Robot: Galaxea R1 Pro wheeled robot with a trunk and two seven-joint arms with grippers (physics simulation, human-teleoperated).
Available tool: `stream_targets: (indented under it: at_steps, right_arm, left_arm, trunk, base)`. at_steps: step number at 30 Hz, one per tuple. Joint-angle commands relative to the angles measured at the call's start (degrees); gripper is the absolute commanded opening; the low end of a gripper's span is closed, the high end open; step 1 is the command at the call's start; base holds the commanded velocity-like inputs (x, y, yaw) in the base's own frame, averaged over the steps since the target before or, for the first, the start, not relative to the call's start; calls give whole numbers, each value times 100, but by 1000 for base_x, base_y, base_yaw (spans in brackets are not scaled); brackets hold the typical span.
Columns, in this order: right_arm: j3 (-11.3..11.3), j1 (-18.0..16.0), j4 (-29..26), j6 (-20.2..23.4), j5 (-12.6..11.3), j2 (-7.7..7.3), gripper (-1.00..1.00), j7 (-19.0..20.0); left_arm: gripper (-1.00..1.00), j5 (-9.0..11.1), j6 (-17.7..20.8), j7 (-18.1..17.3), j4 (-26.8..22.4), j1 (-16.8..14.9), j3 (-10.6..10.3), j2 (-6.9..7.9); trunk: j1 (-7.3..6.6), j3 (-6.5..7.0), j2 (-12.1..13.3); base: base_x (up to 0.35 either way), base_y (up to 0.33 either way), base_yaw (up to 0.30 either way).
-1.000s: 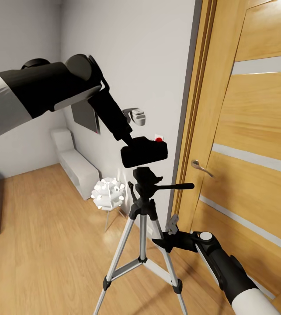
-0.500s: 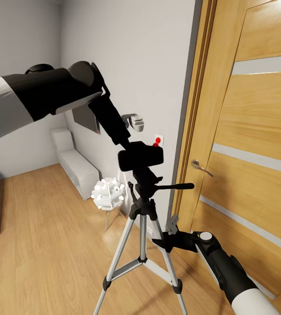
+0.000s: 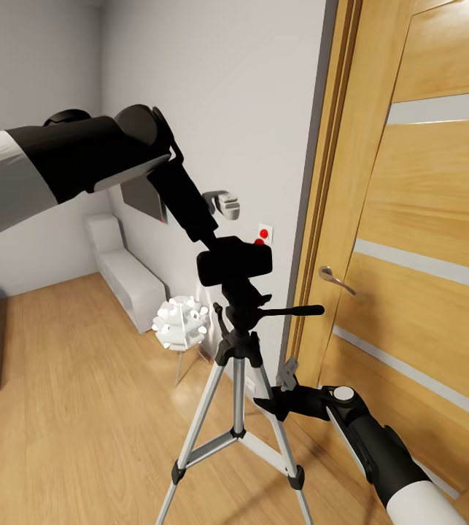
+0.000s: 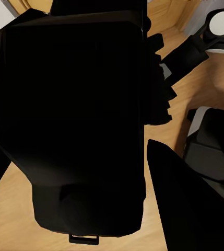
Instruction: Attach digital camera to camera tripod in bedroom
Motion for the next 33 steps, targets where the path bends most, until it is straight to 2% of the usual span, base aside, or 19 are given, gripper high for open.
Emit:
stream_targets:
  at_steps: [1,16,31,32,33]
  right_arm:
    - [4,-6,-10,25,33,-2,-100,18]
    - [5,-6,-10,23,33,-2,-100,18]
    - [-3,-6,-18,25,32,-2,-100,18]
    - [-3,-6,-18,25,32,-2,-100,18]
    - [-3,-6,-18,25,32,-2,-100,18]
  left_arm:
    - [-100,9,31,-17,1,-8,-14,0]
    - [-100,12,31,-17,73,52,-4,-23]
    - [-100,12,31,-17,254,192,15,-139]
    - [100,12,31,-17,259,198,15,-141]
    - [100,12,31,-17,263,203,16,-143]
  trunk:
    - [3,-13,-12]
    - [3,-13,-12]
    - [3,-13,-12]
    - [3,-13,-12]
    - [3,-13,-12]
  base:
    - [0,0,0]
    - [0,0,0]
    - [0,0,0]
    - [0,0,0]
    - [0,0,0]
